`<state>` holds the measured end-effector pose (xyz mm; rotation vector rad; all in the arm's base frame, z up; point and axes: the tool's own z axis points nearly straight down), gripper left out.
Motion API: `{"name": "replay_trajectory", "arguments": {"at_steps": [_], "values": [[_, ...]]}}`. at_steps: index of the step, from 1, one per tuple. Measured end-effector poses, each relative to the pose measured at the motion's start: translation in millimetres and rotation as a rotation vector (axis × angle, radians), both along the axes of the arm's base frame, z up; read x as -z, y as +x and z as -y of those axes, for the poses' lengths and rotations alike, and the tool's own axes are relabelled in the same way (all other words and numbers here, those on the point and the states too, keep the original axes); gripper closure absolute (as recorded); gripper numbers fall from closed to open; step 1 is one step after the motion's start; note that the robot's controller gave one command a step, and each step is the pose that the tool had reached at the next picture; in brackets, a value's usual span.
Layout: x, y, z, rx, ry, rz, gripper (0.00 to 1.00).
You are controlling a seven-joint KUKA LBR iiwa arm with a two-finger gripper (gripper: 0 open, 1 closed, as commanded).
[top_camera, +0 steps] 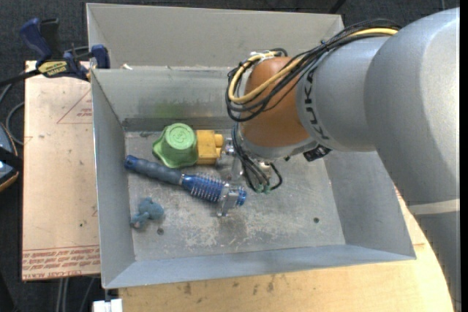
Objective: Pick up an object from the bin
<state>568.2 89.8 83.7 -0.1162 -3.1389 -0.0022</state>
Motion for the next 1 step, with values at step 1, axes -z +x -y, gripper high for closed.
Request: {"name": "replay_trajectory", "arguments": {"at_steps": [1], "values": [[-1.0, 0.1, 2.1, 0.003, -0.001, 0.000, 1.00]]}}
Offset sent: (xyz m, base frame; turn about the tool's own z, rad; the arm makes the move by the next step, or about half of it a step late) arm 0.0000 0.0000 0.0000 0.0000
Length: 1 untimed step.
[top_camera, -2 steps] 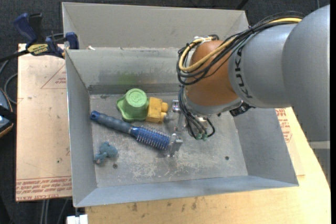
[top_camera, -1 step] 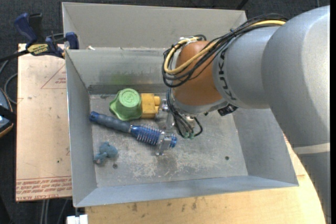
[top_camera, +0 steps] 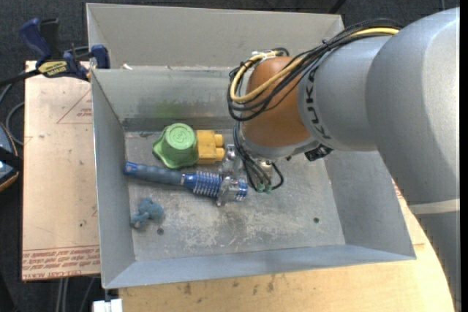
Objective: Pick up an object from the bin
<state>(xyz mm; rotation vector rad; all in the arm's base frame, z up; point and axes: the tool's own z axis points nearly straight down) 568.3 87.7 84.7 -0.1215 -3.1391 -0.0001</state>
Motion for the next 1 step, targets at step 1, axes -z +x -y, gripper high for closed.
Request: {"name": "replay_trajectory", "arguments": {"at_steps": [1], "values": [[-141.4, -8.9, 12.3, 0.001, 0.001, 0.008, 1.00]]}}
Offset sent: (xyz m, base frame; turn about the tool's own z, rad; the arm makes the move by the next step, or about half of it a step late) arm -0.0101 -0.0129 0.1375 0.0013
